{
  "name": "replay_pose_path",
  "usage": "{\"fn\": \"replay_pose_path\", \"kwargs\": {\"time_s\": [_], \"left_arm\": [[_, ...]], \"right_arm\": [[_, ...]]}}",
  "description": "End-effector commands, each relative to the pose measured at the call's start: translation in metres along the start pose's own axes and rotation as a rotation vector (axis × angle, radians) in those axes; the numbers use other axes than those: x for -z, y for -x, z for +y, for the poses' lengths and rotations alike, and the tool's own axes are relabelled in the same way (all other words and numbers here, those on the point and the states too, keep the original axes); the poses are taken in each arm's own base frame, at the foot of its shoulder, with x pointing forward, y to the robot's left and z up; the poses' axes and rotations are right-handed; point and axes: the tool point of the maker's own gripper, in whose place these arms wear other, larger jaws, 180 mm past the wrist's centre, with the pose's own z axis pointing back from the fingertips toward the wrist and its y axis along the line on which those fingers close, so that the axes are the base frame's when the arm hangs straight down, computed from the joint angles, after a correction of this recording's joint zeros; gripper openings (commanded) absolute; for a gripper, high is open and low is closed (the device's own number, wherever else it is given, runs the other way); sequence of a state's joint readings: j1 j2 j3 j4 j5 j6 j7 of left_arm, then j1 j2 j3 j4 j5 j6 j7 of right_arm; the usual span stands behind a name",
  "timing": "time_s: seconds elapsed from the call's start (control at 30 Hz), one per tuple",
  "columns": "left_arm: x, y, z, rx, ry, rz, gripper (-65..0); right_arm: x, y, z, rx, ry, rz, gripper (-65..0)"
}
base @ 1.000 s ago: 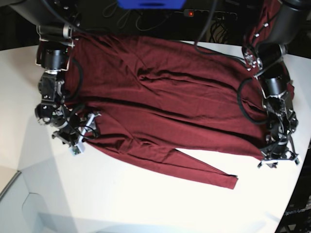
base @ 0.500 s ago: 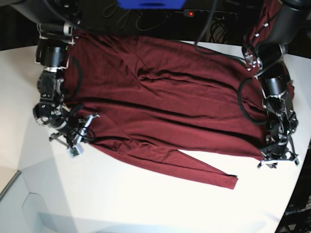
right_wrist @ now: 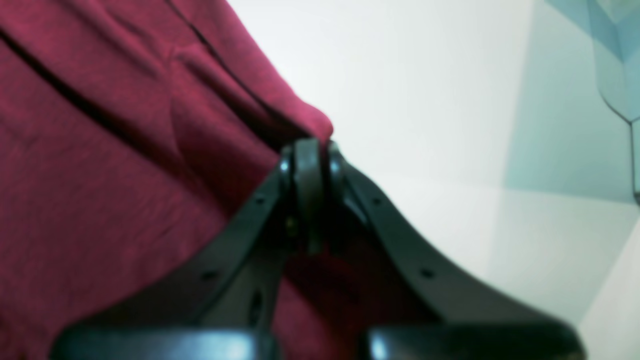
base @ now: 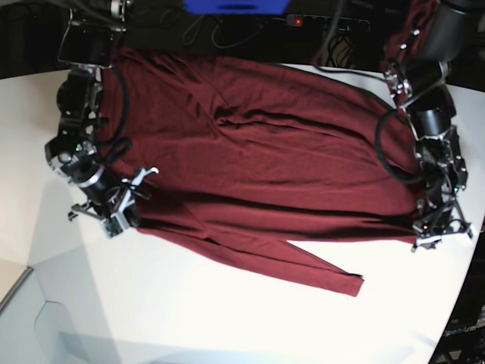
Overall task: Layout the t-shirt on the table in an organized manner, then fold the t-shirt properly
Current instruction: 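Lift the shirt side with both grippers and fold it toward the collar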
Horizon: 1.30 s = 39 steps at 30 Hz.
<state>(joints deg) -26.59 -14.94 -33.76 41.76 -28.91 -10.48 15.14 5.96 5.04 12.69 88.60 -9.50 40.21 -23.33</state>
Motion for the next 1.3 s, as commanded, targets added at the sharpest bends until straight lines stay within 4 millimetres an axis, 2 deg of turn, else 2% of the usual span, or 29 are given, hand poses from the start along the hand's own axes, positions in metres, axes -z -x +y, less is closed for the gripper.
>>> {"fn": "replay_pose_path", "kwargs": {"time_s": [0.0,0.1,0.33,0.5,0.63,0.7,0.83,0.93,1.2,1.27], "left_arm": [[0.002,-0.033,-0.013,-0.014,0.042,-0.082,-64.9],[-0.003,-0.037,0.002,-0.034,0.027,-0.088,-64.9],[-0.009,-0.037,0.019,-0.072,0.012,-0.088,-64.9],[-0.009,-0.037,0.018,-0.088,0.016,-0.091,-64.9],[-0.009,-0.028,0.016,-0.087,0.023,-0.031,-64.9],[-0.011,-0.039,0.003,-0.071,0.054,-0.041,-64.9],[-0.025,-0.049,-0.008,-0.01,0.094,-0.051,-64.9],[-0.037,-0.048,-0.008,0.034,0.105,-0.045,-64.9],[-0.068,-0.032,0.016,0.135,0.08,-0.022,-64.9],[-0.073,-0.028,0.022,0.145,0.071,-0.014,-64.9]], "right_arm": [[-0.005,-0.02,-0.007,-0.012,0.02,-0.067,-65.0],[-0.012,-0.017,-0.003,-0.022,0.022,-0.065,-65.0],[-0.028,-0.016,0.004,-0.045,0.028,-0.071,-65.0],[-0.039,-0.016,0.009,-0.063,0.033,-0.078,-65.0],[-0.046,-0.012,0.013,-0.07,0.033,-0.07,-65.0],[-0.052,-0.008,0.012,-0.069,0.043,-0.064,-65.0],[-0.059,-0.002,0.013,-0.069,0.049,-0.054,-65.0],[-0.063,0.003,0.017,-0.07,0.042,-0.043,-65.0],[-0.07,0.021,0.028,-0.06,0.022,-0.004,-65.0],[-0.075,0.02,0.03,-0.069,0.023,-0.007,-65.0]]}}
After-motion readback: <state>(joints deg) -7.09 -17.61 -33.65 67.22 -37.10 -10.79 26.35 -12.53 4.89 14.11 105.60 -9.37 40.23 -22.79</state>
